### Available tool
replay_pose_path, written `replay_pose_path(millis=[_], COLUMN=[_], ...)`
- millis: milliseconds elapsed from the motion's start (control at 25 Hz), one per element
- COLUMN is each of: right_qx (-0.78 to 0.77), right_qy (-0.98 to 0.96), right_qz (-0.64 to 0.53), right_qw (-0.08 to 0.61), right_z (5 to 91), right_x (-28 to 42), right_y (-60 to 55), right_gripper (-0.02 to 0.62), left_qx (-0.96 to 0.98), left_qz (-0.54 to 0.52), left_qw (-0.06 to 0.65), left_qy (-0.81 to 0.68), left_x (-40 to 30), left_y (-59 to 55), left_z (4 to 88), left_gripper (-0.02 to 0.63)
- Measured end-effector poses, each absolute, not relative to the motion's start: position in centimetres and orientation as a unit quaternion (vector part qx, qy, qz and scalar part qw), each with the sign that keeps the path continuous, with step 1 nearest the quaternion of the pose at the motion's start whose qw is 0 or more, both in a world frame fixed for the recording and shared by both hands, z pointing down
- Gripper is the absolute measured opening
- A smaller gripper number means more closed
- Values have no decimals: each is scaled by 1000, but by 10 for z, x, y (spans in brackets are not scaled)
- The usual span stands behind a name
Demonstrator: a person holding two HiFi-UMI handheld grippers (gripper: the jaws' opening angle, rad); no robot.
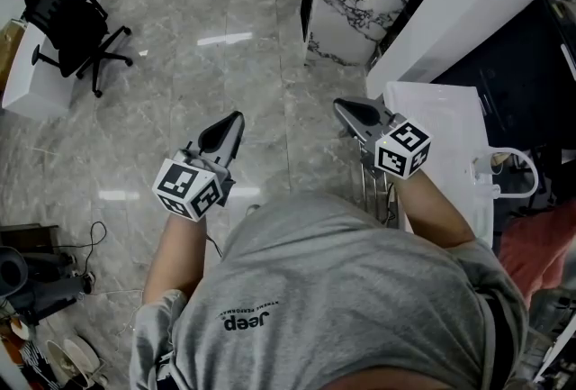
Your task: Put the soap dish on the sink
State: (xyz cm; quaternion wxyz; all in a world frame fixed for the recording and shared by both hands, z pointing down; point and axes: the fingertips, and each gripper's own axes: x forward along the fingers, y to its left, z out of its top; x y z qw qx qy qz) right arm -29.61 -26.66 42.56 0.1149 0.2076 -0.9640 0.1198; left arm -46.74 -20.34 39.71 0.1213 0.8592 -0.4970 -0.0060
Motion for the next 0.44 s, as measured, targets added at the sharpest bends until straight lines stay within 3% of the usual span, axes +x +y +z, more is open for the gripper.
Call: replay_pose_path(millis=[440], right_qx=[204], right_qy=[-965], right_qz=[120], right_qw=[113], right_z=[425], right_x=[-299], right_y=[-266], right_gripper=[56], left_qx=[861], left_qz=[-6], left_qw=[124], left_qy=[-493], left_x=[-465], left_y=[-204], left_z=[399], left_gripper=[14])
